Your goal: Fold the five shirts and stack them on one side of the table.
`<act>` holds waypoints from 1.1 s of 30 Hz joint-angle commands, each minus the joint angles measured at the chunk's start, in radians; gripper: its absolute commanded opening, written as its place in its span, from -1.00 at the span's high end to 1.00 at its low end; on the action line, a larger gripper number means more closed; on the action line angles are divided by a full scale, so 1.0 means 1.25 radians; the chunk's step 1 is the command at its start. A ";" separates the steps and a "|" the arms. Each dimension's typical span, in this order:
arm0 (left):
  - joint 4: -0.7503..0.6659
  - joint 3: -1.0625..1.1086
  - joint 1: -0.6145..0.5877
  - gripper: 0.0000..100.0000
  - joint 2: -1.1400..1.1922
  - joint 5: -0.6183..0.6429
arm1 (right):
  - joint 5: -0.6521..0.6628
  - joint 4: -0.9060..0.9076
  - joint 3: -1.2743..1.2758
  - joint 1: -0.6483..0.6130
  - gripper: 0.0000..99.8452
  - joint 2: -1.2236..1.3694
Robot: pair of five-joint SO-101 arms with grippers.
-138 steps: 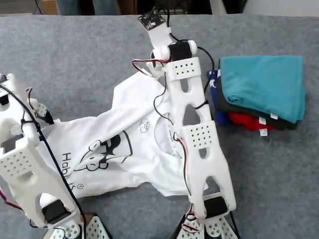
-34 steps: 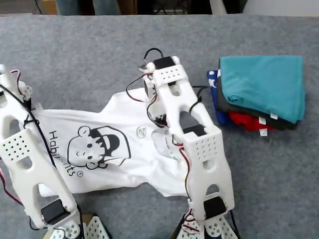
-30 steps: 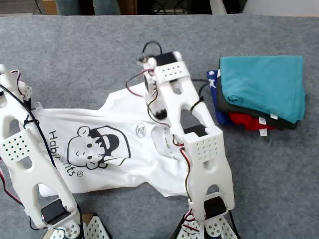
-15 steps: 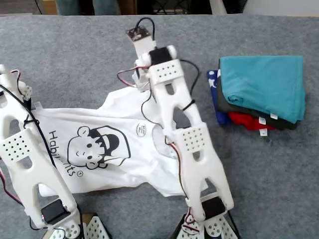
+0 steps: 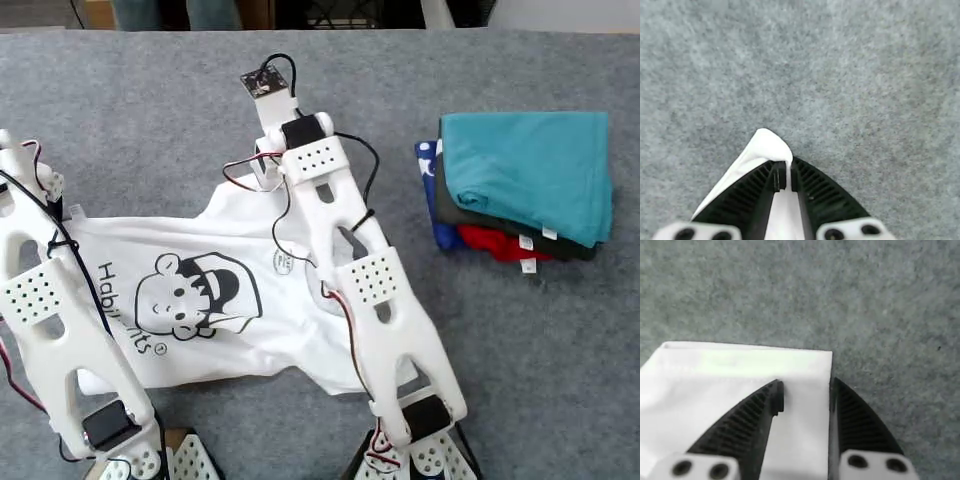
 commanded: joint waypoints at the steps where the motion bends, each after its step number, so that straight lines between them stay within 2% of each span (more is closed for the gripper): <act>1: -0.010 -0.031 -0.013 0.92 -0.002 -0.011 | -0.001 -0.029 -0.037 -0.010 0.67 -0.007; 9: -0.010 -0.029 -0.013 0.92 -0.002 -0.011 | -0.005 -0.066 -0.013 -0.011 0.68 -0.004; 13: -0.010 -0.033 -0.014 0.92 -0.001 -0.011 | -0.001 -0.068 0.017 -0.010 0.92 -0.006; 15: -0.010 -0.033 -0.014 0.92 -0.001 -0.011 | -0.001 -0.068 0.019 -0.010 0.96 -0.006; 21: -0.010 -0.030 -0.014 0.93 -0.001 -0.011 | -0.027 -0.049 0.021 -0.010 0.64 -0.003; 25: -0.010 -0.029 -0.014 0.93 -0.001 -0.011 | -0.047 -0.052 0.021 -0.010 0.63 -0.003; 30: -0.010 -0.029 -0.014 0.93 -0.001 -0.011 | -0.033 -0.060 0.015 -0.010 0.94 0.012; 33: -0.010 -0.029 -0.014 0.92 -0.001 -0.011 | -0.017 -0.060 0.015 -0.010 0.97 0.014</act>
